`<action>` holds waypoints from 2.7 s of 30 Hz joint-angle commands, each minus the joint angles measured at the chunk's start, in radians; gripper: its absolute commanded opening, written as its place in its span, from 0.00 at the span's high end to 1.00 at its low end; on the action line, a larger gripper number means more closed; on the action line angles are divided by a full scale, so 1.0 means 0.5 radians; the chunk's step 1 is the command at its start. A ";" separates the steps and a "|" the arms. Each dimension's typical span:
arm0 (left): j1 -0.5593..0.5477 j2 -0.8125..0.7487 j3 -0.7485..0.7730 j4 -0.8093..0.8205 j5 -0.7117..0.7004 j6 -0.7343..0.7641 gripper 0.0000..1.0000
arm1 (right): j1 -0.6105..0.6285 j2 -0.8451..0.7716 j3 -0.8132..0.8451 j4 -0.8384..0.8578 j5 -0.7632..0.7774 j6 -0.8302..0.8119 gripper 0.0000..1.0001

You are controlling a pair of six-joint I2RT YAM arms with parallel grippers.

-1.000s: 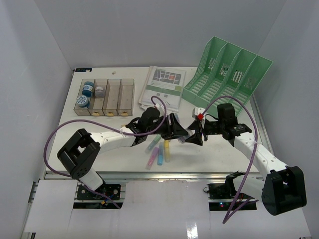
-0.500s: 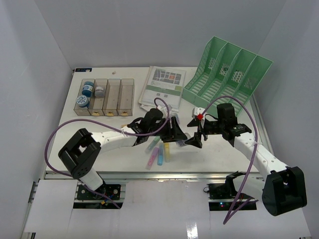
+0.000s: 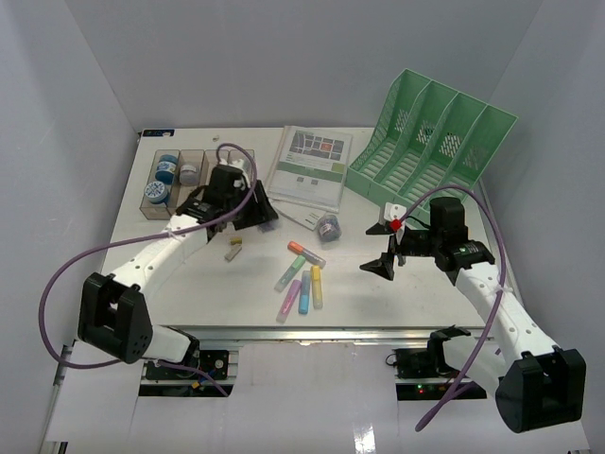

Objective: Organize the desk

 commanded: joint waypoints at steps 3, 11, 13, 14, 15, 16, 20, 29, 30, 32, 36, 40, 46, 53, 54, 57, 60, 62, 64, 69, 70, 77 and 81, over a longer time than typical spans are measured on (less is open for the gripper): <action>0.416 0.004 0.378 -0.297 -0.429 0.495 1.00 | -0.012 0.081 0.113 -0.118 -0.046 -0.037 0.02; 0.801 0.533 0.746 -0.196 -0.557 0.665 1.00 | -0.012 0.091 0.110 -0.138 -0.044 -0.039 0.02; 0.826 0.631 0.830 -0.166 -0.684 0.747 1.00 | -0.012 0.086 0.107 -0.140 -0.040 -0.040 0.02; 0.837 0.662 0.854 -0.146 -0.727 0.786 1.00 | -0.012 0.085 0.105 -0.138 -0.040 -0.040 0.02; 0.848 0.680 0.876 -0.107 -0.757 0.817 1.00 | -0.012 0.087 0.104 -0.137 -0.038 -0.044 0.02; 0.858 0.696 0.886 -0.068 -0.772 0.857 1.00 | -0.012 0.091 0.099 -0.136 -0.033 -0.050 0.02; 0.882 0.796 0.968 -0.004 -0.783 0.954 1.00 | -0.012 0.115 0.088 -0.143 0.021 -0.097 0.02; 0.983 1.082 1.180 0.004 -0.810 1.133 1.00 | -0.014 0.152 0.084 -0.147 0.088 -0.126 0.02; 0.987 1.103 1.188 0.002 -0.814 1.146 1.00 | -0.016 0.156 0.082 -0.143 0.095 -0.126 0.02; 1.001 1.125 1.191 0.002 -0.794 1.151 1.00 | -0.016 0.162 0.079 -0.141 0.104 -0.129 0.02; 1.014 1.141 1.170 0.002 -0.738 1.152 1.00 | -0.016 0.176 0.079 -0.137 0.113 -0.126 0.02; 1.015 1.143 1.142 0.001 -0.663 1.137 1.00 | -0.014 0.184 0.078 -0.134 0.117 -0.119 0.02; 1.014 1.152 1.109 -0.013 -0.551 1.087 0.96 | -0.039 0.193 0.072 -0.127 0.123 -0.114 0.02; 1.015 1.178 1.099 -0.028 -0.515 1.072 0.75 | -0.061 0.193 0.070 -0.125 0.123 -0.110 0.02; 1.015 1.182 1.104 -0.029 -0.529 1.067 0.56 | -0.064 0.195 0.067 -0.123 0.123 -0.106 0.02; 1.015 1.175 1.122 -0.045 -0.587 1.048 0.24 | -0.071 0.196 0.064 -0.119 0.126 -0.101 0.02; 1.015 1.142 1.154 -0.065 -0.581 1.052 0.11 | -0.072 0.195 0.064 -0.119 0.126 -0.101 0.02; 1.015 1.113 1.190 -0.097 -0.560 1.055 0.06 | -0.080 0.193 0.064 -0.119 0.124 -0.101 0.02; 1.015 1.075 1.206 -0.118 -0.540 1.047 0.02 | -0.088 0.191 0.063 -0.119 0.118 -0.101 0.02; 1.015 0.910 1.182 -0.182 -0.179 0.967 0.02 | -0.134 0.186 0.058 -0.128 0.093 -0.101 0.02; 1.015 0.845 1.120 -0.149 -0.015 0.916 0.02 | -0.145 0.189 0.060 -0.131 0.083 -0.096 0.02; 0.970 0.494 0.599 0.215 0.973 0.277 0.02 | -0.237 0.208 0.052 -0.051 0.082 0.084 0.02; 0.581 0.292 0.454 0.249 0.877 0.188 0.03 | -0.323 0.223 0.043 0.015 0.105 0.232 0.03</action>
